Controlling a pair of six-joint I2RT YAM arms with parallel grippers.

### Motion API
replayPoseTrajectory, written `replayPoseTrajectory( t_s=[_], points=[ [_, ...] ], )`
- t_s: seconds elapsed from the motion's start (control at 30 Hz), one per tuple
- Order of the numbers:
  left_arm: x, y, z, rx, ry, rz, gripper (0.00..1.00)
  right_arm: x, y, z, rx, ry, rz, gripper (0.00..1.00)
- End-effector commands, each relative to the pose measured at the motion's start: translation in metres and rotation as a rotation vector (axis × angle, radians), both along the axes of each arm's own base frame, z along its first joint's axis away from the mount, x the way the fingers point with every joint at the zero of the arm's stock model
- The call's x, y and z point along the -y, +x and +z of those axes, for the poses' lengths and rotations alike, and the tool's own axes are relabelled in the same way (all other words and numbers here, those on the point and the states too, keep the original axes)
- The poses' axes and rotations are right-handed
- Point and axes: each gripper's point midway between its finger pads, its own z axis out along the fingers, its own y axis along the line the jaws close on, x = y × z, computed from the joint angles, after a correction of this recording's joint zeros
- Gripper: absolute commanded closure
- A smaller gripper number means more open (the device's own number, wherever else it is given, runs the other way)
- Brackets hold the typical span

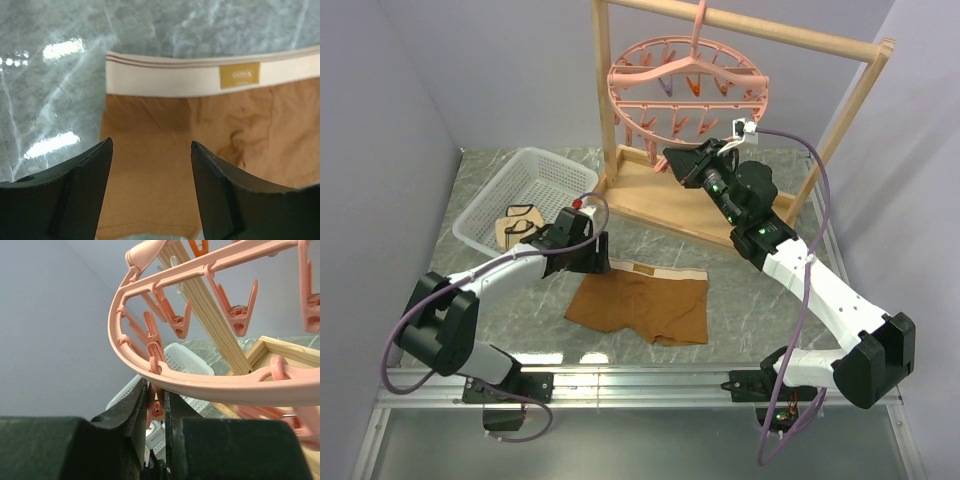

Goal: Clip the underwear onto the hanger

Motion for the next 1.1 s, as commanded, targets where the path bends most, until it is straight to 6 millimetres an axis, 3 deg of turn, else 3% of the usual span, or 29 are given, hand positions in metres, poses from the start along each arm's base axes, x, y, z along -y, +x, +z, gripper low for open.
replayPoseTrajectory(
  t_s=[0.0,0.27,0.57,0.73,0.83,0.87,1.07],
  points=[
    [0.011,0.029,0.019,0.080,-0.022,0.083,0.31,0.000,-0.002,0.008,0.024,0.003,0.010,1.00],
    [0.029,0.039,-0.004,0.072,0.057,0.075,0.29,0.003,0.002,0.002,0.009,0.005,0.001,1.00],
    [0.012,0.043,-0.045,0.008,0.214,0.152,0.24,0.004,0.002,0.005,0.015,0.009,-0.005,1.00],
    [0.007,0.033,-0.070,-0.055,0.256,0.137,0.28,0.006,0.002,0.004,0.015,0.004,-0.012,1.00],
    [0.008,0.029,-0.082,-0.084,0.265,0.120,0.41,0.007,0.003,0.002,0.012,0.000,-0.015,1.00],
    [0.009,0.029,-0.085,-0.093,0.264,0.114,0.54,0.007,0.004,0.001,0.010,-0.001,-0.012,1.00],
    [0.016,0.033,-0.092,-0.111,0.272,0.091,0.89,0.006,0.004,-0.003,0.001,-0.002,-0.007,1.00]
  ],
)
